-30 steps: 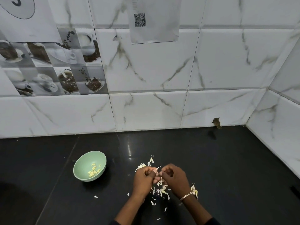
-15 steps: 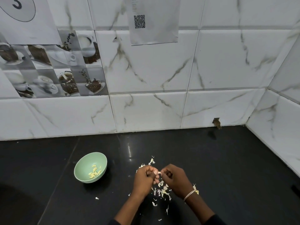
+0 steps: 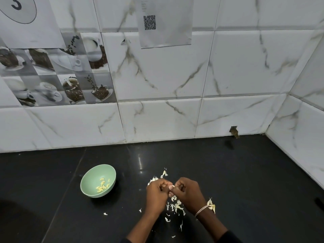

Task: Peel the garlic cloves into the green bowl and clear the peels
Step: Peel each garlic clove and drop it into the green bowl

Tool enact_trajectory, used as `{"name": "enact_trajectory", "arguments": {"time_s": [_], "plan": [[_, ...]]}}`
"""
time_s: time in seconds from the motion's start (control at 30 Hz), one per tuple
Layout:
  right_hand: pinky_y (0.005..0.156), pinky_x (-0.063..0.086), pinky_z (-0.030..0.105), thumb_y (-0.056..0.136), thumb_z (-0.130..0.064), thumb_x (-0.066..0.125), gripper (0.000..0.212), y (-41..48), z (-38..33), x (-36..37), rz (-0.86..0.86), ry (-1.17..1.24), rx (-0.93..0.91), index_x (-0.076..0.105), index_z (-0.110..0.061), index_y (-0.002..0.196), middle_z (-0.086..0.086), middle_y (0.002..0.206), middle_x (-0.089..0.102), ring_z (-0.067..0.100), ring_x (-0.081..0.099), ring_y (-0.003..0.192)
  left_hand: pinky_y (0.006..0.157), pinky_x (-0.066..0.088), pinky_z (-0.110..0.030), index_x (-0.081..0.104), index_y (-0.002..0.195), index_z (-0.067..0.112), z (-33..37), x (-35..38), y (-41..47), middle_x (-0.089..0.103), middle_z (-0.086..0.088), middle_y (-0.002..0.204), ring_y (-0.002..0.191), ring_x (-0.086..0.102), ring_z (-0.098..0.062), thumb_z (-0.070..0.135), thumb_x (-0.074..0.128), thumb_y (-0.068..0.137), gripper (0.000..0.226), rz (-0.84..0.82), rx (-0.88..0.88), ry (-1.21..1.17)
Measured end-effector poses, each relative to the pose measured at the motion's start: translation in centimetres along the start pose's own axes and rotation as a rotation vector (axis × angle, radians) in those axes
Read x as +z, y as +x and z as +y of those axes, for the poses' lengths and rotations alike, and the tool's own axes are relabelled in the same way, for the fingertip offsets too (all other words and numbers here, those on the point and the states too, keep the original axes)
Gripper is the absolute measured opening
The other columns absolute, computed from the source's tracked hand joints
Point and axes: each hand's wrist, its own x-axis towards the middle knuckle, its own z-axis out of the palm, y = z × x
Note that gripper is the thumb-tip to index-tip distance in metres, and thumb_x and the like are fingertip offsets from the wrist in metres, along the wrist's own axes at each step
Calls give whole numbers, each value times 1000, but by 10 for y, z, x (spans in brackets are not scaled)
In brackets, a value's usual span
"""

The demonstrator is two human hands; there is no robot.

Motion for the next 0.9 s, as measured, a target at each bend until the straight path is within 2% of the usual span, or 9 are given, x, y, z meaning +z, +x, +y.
{"name": "enact_trajectory", "arguments": {"time_s": [0.1, 0.23, 0.3, 0.37, 0.43, 0.57, 0.73, 0.8, 0.9], "plan": [[52, 36, 16, 77, -35, 77, 27, -2, -2, 0, 12, -2, -1, 58, -23, 62, -8, 54, 55, 6, 53, 56, 60, 57, -31, 73, 74, 11, 0, 1, 0, 72, -8, 64, 55, 66, -14, -6, 68, 87, 21, -3, 10, -4], [51, 35, 15, 78, -22, 79, 28, -1, -9, -4, 12, 35, 14, 58, -25, 60, -11, 51, 55, 3, 51, 52, 57, 53, -23, 73, 77, 6, 0, 2, 1, 73, -11, 65, 55, 66, -13, -7, 65, 89, 20, -28, -4, -58], [51, 35, 13, 78, -17, 77, 26, 1, -12, -8, 8, 83, 41, 61, -25, 59, -13, 52, 58, 1, 50, 49, 60, 54, -25, 73, 84, -1, 0, 1, 3, 73, -18, 72, 61, 70, -21, -7, 62, 92, 14, -66, -31, -168], [50, 38, 18, 79, -13, 74, 21, 3, -15, -13, -12, 162, 76, 64, -20, 61, -8, 53, 62, 0, 50, 47, 61, 56, -25, 71, 91, -5, 1, 1, 2, 73, -23, 78, 67, 71, -29, -6, 59, 95, 12, -100, -75, -287], [48, 40, 22, 81, -10, 71, 15, 4, -19, -15, -35, 236, 107, 67, -12, 66, -2, 52, 63, 4, 52, 44, 58, 51, -23, 71, 91, -5, 2, 2, 1, 71, -22, 77, 65, 65, -24, -4, 59, 96, 14, -114, -125, -388], [47, 40, 20, 83, -7, 69, 15, 5, -25, -17, -36, 257, 113, 67, -11, 68, -3, 49, 61, 3, 51, 40, 58, 45, -21, 76, 88, 5, 3, 2, 2, 64, -10, 76, 65, 56, -11, 2, 63, 95, 15, -134, -274, -525], [46, 39, 19, 85, -10, 69, 14, 5, -27, -17, -45, 265, 126, 68, -7, 70, 0, 49, 61, 5, 50, 40, 56, 48, -18, 72, 101, -4, 3, 2, 2, 65, -7, 78, 63, 55, -8, 4, 61, 97, 14, -131, -406, -614], [45, 39, 20, 85, -8, 68, 16, 4, -28, -16, -42, 290, 144, 67, -5, 70, 1, 48, 60, 6, 50, 40, 54, 46, -18, 74, 97, -1, 3, 3, 2, 64, -9, 74, 61, 54, -10, 5, 63, 96, 13, -117, -367, -559], [45, 39, 22, 86, -4, 64, 21, 5, -27, -16, -30, 323, 185, 65, -6, 65, -1, 47, 59, 7, 50, 40, 54, 45, -20, 73, 97, 1, 7, 1, 3, 68, -12, 73, 64, 58, -15, -2, 64, 93, 11, -68, -214, -428]]}}
